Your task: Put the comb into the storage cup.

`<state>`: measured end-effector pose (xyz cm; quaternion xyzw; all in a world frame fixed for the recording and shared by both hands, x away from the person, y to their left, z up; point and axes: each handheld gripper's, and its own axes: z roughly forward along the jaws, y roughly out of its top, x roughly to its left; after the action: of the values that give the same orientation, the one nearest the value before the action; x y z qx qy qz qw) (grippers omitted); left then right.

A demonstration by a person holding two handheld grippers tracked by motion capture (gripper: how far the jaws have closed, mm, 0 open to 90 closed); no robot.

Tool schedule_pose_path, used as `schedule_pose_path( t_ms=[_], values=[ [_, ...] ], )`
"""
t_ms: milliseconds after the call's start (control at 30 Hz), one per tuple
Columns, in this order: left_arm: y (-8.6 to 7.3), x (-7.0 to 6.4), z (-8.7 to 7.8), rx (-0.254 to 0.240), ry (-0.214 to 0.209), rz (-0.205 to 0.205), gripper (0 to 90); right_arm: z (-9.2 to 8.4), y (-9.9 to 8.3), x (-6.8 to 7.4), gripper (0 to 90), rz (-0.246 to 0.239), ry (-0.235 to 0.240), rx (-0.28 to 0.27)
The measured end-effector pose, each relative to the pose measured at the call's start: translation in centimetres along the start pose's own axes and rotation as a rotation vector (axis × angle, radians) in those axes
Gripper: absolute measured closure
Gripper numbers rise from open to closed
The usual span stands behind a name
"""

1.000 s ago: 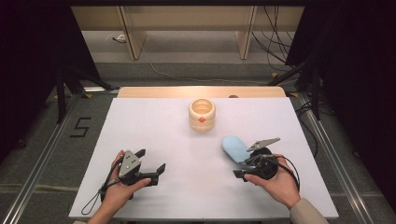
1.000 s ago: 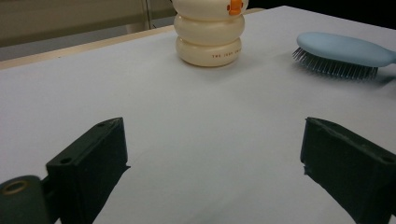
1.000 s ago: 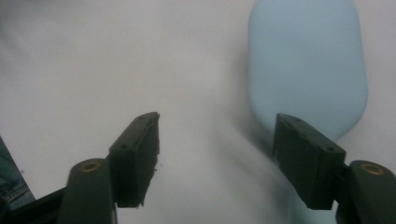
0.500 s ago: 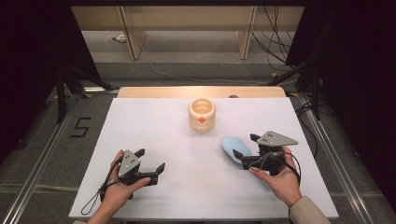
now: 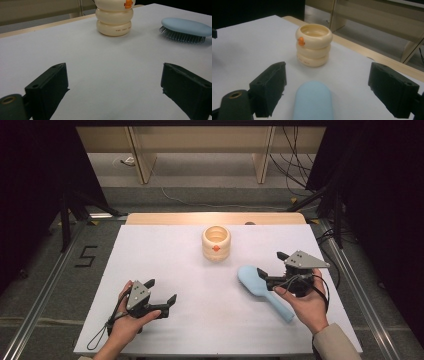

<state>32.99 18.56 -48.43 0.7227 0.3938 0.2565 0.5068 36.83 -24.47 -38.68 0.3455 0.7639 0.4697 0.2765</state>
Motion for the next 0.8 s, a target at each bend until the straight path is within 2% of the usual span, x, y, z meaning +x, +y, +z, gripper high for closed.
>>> schedule_pose_path(
  t_ms=[167,267,367,400,433,467,500,533,567,600,633,667,700,733,800],
  values=[
    [0.0,0.0,0.0,0.000,0.000,0.000,7.1,0.2,0.5,-0.3,15.9,0.031,-0.011,-0.028],
    [0.0,0.0,0.0,0.000,0.000,0.000,7.1,0.4,0.8,-0.5,15.9,0.026,-0.004,0.012],
    [0.0,0.0,0.0,0.001,-0.001,0.000,7.1,1.0,0.9,-1.0,16.2,0.028,-0.007,0.139],
    [0.0,0.0,0.0,0.001,-0.001,0.000,7.1,1.3,0.8,-1.3,17.4,0.028,0.011,0.195],
    [0.0,0.0,0.0,0.001,-0.001,0.000,7.1,1.5,0.7,-1.5,19.2,0.030,0.008,0.239],
    [0.0,0.0,0.0,0.000,0.000,-0.001,7.1,1.7,0.6,-1.7,18.4,0.031,0.004,0.270],
    [0.0,0.0,0.0,0.000,0.000,-0.001,7.1,2.1,0.5,-1.9,17.5,0.039,0.013,0.324],
    [0.0,0.0,0.0,0.001,0.001,0.000,7.1,2.7,0.2,-2.2,21.2,0.037,0.060,0.428],
    [0.0,0.0,0.0,0.001,-0.001,-0.001,7.1,2.7,0.2,-2.2,21.2,0.037,0.060,0.428],
    [0.0,0.0,0.1,0.001,0.000,-0.001,7.1,3.2,-0.1,-2.1,24.5,0.020,0.112,0.519],
    [0.0,0.0,0.1,0.001,-0.001,0.000,7.1,3.4,-0.2,-2.0,24.5,0.019,0.123,0.549],
    [0.0,0.0,0.1,0.000,-0.001,0.000,7.1,3.4,-0.2,-2.0,24.5,0.019,0.123,0.549],
    [0.0,0.0,0.1,0.000,-0.001,0.000,7.1,3.7,-0.4,-1.9,25.6,0.017,0.134,0.584],
    [0.0,0.0,0.0,0.000,-0.002,0.000,7.1,4.3,-0.6,-1.6,27.4,0.028,0.155,0.667],
    [0.0,0.0,0.0,0.001,-0.001,0.000,7.1,4.7,-0.8,-1.3,27.7,0.035,0.169,0.733]
  ],
)
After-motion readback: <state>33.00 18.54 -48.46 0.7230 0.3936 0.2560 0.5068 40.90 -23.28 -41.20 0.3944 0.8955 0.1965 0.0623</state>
